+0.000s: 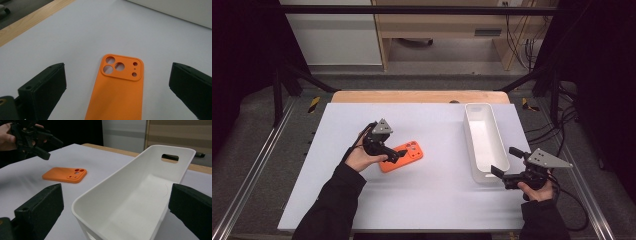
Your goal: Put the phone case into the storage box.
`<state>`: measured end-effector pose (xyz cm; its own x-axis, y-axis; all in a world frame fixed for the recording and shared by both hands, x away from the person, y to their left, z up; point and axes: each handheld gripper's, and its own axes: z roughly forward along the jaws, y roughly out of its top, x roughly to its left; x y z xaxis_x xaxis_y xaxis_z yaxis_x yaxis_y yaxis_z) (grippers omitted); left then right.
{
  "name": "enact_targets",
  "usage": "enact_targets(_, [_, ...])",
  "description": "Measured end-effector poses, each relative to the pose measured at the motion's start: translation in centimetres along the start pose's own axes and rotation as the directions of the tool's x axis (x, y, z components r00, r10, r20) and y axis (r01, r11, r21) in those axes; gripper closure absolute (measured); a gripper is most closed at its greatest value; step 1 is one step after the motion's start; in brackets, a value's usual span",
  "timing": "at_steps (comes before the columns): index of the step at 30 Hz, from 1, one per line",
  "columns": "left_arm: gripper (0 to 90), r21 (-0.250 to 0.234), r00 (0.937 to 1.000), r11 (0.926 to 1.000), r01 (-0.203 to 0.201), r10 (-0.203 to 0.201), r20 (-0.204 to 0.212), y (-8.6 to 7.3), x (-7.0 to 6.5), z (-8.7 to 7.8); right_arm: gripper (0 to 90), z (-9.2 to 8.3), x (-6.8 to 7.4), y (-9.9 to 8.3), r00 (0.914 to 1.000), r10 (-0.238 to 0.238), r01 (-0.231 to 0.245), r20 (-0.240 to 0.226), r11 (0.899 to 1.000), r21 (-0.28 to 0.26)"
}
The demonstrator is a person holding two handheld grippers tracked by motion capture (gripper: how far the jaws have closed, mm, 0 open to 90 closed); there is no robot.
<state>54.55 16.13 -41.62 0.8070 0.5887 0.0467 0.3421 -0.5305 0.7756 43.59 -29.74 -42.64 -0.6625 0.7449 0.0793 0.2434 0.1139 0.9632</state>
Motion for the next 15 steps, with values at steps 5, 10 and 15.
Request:
enact_targets(5, [0.6,0.02,0.9999,0.9998,0.002,-0.002,0.012,-0.2,0.2,0.5,0.5,0.1,0.0,0.0,1.0,0.003,-0.003,-0.001,1.0,0.004])
enact_targets(10, [0.6,0.033,0.9999,0.9994,0.008,-0.008,0.015,-0.4,0.4,1.1,0.4,0.1,0.0,0.0,1.0,0.003,-0.003,-0.001,1.0,0.005])
enact_targets(15, [0.6,0.05,0.9998,0.9987,0.009,-0.01,0.018,-0.6,0.5,1.7,0.4,0.1,0.0,0.0,1.0,0.002,-0.002,-0.001,1.0,0.006])
